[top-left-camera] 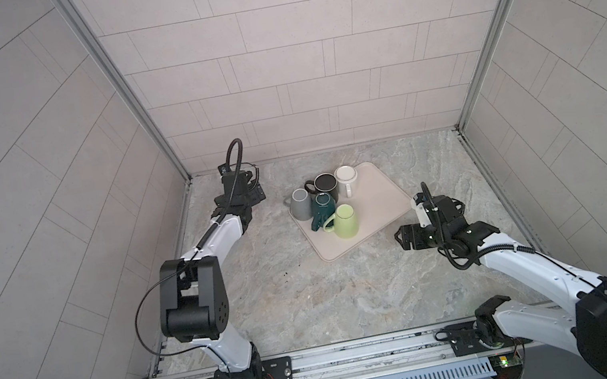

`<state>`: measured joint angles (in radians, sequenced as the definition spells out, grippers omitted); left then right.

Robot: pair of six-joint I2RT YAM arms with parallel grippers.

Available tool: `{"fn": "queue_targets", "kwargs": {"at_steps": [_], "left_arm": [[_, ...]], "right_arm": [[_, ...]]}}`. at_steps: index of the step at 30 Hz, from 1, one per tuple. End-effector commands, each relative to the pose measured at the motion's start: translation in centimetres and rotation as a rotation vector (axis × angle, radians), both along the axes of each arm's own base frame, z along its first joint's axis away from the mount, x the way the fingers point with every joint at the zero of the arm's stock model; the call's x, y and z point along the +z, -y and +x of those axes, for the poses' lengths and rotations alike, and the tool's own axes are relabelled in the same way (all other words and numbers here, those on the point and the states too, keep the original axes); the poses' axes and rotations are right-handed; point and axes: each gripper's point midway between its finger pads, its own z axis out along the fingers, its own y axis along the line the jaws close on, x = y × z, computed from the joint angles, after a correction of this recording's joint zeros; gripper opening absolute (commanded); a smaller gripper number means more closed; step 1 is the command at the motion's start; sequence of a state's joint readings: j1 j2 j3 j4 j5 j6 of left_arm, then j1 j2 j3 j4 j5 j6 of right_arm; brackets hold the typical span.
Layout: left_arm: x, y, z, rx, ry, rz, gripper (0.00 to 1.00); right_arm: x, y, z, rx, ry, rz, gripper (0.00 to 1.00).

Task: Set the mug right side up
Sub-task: 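Set the pink mug upright on the table while the right gripper approaches the green mug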

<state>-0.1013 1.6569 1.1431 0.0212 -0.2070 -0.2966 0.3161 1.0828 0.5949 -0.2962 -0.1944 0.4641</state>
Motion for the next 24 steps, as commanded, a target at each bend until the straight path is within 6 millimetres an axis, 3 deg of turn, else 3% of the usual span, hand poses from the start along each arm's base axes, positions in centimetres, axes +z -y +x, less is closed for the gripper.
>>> {"fn": "queue_targets", "kwargs": {"at_steps": [1,4,7,13,19,24], "left_arm": [[1.3,0.4,-1.5,0.011,0.013,-0.015,1.00],[1.9,2.0,-3.1,-0.019,0.020,-0.019,1.00],[2.2,4.8,-5.2,-0.101,-0.001,0.144,1.00],[0.2,8.6,-11.1,-0.196,-0.011,0.085,1.00],[-1.3,9.4,-15.8,-0.275,0.000,0.003,1.00],[-2.5,9.2,-17.8,-0.298,0.041,-0.021,1.00]], "right_arm": [[0.2,-0.3,-0.2,0.001,-0.011,-0.001,0.90],[1.2,-1.4,0.2,0.018,0.001,0.003,0.90],[2.0,-3.9,0.3,0.068,-0.002,0.050,0.89],[3.7,-7.8,0.8,0.109,0.001,0.034,0.88],[4.7,-11.6,2.5,0.080,0.022,0.040,0.87],[3.0,-14.6,3.3,0.044,-0.045,0.014,0.84]]}}
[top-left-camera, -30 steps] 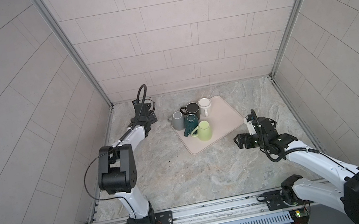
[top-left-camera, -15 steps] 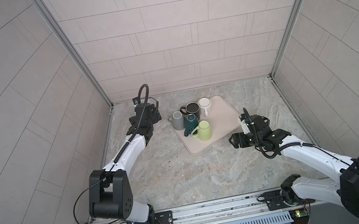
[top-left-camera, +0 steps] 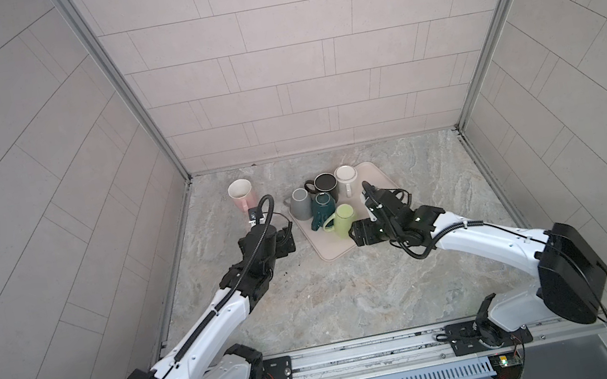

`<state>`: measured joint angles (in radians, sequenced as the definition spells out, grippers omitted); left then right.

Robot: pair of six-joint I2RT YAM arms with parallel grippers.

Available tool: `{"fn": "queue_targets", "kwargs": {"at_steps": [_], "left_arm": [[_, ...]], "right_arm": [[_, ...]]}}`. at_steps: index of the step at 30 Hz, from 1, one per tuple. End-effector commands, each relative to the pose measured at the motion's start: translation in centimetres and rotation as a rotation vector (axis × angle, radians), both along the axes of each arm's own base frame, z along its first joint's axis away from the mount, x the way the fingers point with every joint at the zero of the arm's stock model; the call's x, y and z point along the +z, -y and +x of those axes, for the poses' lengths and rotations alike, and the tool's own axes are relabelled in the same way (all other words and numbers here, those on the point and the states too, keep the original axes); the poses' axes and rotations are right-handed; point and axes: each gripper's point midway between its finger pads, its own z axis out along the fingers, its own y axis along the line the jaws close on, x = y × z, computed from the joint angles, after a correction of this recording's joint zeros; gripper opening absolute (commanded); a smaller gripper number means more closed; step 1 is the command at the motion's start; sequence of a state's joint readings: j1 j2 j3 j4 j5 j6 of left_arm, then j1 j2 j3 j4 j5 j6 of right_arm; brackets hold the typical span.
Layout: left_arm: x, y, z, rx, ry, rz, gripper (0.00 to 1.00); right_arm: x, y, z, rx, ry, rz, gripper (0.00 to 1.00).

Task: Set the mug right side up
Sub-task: 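Set the pink mug upright on the table while the right gripper approaches the green mug, then lower the right gripper onto the upside-down light green mug and close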

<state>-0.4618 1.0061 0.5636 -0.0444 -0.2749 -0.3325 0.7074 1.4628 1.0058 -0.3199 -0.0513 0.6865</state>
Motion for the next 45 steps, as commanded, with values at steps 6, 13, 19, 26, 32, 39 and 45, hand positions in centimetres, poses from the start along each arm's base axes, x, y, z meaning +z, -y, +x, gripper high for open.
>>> {"fn": "queue_targets", "kwargs": {"at_steps": [6,13,19,26,32,39,45], "left_arm": [[-0.5,0.0,-0.6,-0.025,0.073,-0.012,1.00],[-2.2,0.7,-0.8,-0.048,0.052,-0.044,1.00],[-2.1,1.0,-0.8,-0.058,0.056,-0.067,1.00],[-2.7,1.5,-0.6,-0.074,0.040,-0.076,1.00],[-3.0,1.7,-0.5,-0.077,0.030,-0.077,1.00],[-3.4,1.7,-0.4,-0.079,0.018,-0.068,1.00],[-3.8,1.9,-0.2,-0.083,0.006,-0.066,1.00]], "right_arm": [[-2.9,-2.2,0.6,-0.139,-0.056,0.011,0.83],[-3.9,-3.1,1.3,-0.163,-0.070,0.018,0.81],[-4.0,-2.8,2.6,-0.193,-0.031,-0.038,0.80],[-3.1,-2.3,4.8,-0.224,0.021,-0.103,0.79],[-3.4,-0.1,5.9,-0.285,0.042,-0.169,0.77],[-4.1,2.4,5.9,-0.303,0.029,-0.245,0.76],[-3.9,5.6,6.1,-0.335,0.020,-0.298,0.76]]}}
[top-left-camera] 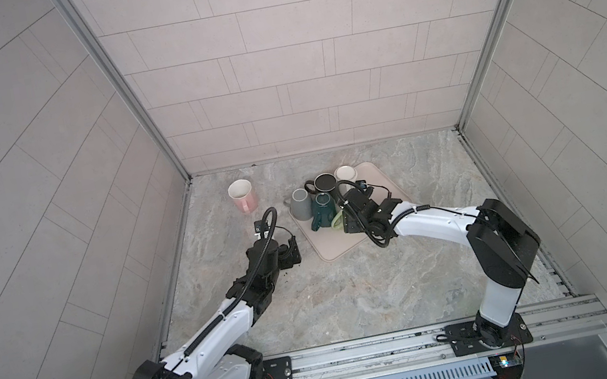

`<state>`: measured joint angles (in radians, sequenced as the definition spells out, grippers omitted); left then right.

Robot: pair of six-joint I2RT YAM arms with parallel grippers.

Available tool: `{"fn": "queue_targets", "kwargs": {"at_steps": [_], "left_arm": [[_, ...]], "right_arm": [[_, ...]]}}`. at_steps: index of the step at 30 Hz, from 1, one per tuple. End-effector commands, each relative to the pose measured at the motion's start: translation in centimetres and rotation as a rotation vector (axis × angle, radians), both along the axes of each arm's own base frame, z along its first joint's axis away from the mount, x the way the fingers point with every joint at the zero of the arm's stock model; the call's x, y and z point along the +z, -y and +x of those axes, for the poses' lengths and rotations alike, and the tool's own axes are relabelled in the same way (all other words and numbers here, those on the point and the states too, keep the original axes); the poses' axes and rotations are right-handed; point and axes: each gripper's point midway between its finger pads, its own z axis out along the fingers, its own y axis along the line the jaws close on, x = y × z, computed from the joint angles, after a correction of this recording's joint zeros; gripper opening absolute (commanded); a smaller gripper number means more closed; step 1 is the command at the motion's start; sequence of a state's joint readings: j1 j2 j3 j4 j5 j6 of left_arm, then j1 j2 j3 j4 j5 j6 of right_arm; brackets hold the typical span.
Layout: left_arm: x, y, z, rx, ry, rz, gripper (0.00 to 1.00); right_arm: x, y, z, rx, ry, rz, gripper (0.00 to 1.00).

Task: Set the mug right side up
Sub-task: 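Lower the right gripper onto the upside-down light green mug and close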

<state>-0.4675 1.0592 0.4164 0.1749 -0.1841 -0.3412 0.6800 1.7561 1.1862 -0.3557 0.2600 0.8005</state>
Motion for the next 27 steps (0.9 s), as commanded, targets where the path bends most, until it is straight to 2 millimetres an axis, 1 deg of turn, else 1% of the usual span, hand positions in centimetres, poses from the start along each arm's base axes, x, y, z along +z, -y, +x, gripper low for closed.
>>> {"fn": "queue_targets", "kwargs": {"at_steps": [1,6,10,13,16,21,24,27], "left_arm": [[0.1,0.2,0.2,-0.005,0.009,-0.005,1.00],[0.1,0.3,0.2,-0.006,0.008,-0.004,1.00],[0.1,0.2,0.2,-0.005,0.006,0.001,1.00],[0.1,0.2,0.2,-0.006,0.006,0.002,1.00],[0.0,0.3,0.2,-0.009,0.004,-0.001,1.00],[0.0,0.4,0.2,-0.012,0.004,-0.006,1.00],[0.1,0.6,0.1,-0.019,0.005,-0.012,1.00],[0.2,0.5,0.1,-0.020,0.007,-0.015,1.00]], "right_arm": [[0.4,3.4,-0.6,-0.042,-0.014,-0.088,0.76],[0.5,6.8,-0.4,-0.087,-0.028,-0.100,0.76],[1.1,9.6,-0.1,-0.132,-0.032,-0.088,0.76],[2.0,10.3,-0.4,-0.131,-0.042,-0.086,0.76],[2.2,8.9,-1.3,-0.096,-0.059,-0.055,0.75],[2.7,5.3,-2.7,-0.049,-0.039,0.019,0.75],[3.3,2.8,-2.7,-0.034,-0.004,0.100,0.75],[3.6,0.6,-2.1,-0.035,0.043,0.168,0.75]]}}
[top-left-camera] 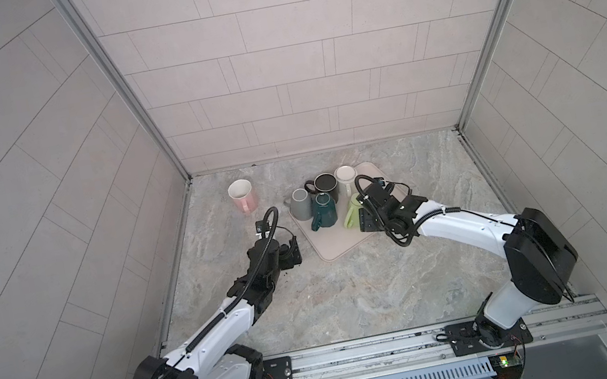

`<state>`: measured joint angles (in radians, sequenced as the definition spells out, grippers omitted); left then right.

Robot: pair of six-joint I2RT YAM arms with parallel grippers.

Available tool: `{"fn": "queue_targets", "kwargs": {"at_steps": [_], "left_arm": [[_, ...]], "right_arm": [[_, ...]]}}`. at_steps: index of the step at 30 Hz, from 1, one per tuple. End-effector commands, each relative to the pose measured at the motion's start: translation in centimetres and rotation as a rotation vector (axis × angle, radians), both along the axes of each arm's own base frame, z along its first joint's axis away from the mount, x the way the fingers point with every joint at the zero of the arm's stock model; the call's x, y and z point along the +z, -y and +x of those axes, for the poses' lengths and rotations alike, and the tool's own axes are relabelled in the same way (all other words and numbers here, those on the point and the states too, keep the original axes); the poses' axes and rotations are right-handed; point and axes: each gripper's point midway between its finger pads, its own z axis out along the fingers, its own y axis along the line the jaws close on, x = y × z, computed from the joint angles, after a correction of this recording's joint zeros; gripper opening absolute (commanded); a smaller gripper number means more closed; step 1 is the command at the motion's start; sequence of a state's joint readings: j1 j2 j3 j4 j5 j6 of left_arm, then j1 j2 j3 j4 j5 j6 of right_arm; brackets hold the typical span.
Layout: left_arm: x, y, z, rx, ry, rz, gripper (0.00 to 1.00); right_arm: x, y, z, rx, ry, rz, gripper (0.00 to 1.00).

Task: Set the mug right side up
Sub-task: 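Lower the right gripper onto the upside-down light green mug and close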

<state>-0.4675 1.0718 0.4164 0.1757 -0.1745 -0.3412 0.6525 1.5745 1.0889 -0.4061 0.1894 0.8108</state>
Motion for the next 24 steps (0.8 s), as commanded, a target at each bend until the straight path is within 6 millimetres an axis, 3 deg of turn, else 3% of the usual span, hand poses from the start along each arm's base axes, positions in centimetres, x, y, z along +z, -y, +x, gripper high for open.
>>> {"fn": "queue_targets", "kwargs": {"at_steps": [1,6,12,24], "left_arm": [[0.7,0.4,0.1,-0.012,0.022,-0.017,1.00],[0.8,0.3,0.0,-0.008,0.029,-0.018,1.00],[0.8,0.2,0.0,-0.007,0.030,-0.018,1.00],[0.9,0.5,-0.1,-0.016,0.029,-0.034,1.00]], "right_arm": [[1.1,-1.8,0.7,-0.050,0.061,0.096,0.76],[0.8,-2.6,1.9,-0.126,0.070,0.059,0.77],[-1.8,-3.8,3.1,-0.172,0.034,0.042,0.78],[-3.7,-2.8,3.5,-0.241,0.028,-0.026,0.74]]}}
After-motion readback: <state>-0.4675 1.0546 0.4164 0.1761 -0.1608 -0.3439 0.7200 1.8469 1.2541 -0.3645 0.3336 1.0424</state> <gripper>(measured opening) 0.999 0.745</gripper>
